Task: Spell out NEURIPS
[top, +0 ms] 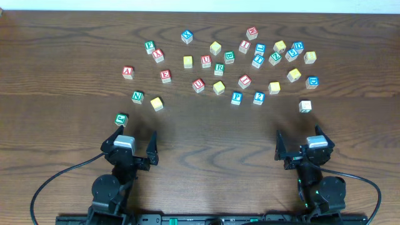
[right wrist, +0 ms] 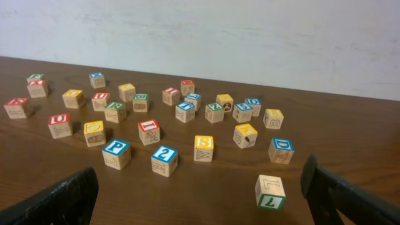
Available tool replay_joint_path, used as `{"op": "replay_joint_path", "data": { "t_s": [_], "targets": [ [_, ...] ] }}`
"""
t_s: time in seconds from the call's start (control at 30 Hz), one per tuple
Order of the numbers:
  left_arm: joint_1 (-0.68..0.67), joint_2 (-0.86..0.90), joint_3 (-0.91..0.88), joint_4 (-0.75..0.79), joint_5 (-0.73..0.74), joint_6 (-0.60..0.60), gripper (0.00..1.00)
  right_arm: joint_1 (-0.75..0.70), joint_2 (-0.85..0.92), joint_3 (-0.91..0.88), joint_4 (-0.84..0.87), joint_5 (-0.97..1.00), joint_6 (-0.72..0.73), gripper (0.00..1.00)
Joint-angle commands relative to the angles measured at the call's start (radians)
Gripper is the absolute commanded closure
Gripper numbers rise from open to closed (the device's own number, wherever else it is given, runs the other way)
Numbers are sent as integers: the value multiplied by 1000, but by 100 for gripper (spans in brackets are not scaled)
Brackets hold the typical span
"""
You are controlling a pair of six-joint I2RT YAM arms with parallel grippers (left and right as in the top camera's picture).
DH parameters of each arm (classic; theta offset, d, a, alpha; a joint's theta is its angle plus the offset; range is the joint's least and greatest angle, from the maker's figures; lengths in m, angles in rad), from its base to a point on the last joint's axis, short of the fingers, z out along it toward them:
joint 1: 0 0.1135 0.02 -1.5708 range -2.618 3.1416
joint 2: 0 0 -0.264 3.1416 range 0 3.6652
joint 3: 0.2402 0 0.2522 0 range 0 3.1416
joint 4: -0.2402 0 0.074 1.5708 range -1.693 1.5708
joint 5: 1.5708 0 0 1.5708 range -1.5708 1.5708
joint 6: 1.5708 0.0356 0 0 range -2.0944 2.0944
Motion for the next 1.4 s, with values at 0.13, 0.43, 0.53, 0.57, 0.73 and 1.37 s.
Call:
{"op": "replay_joint_path", "data": {
  "t_s": [0.13,0.43,0.53,0.57,0.73,1.37],
  "targets": [
    [4,-11,-15,-36,20,14,7,-10,-7,-6,-1,2,-12,1],
    [4,-11,-15,-36,20,14,7,-10,-7,-6,-1,2,-12,1],
    [4,-11,-15,-36,19,14,7,-10,-7,-6,-1,2,-12,1],
    [4,-11,-15,-36,21,13,7,-10,-7,-6,-1,2,-12,1],
    [4,-11,-15,-33,21,14,7,-10,-7,-6,-1,2,-12,1],
    [17,608,642,-227,20,14,7,-10,-7,-6,-1,2,-12,1]
  ]
}}
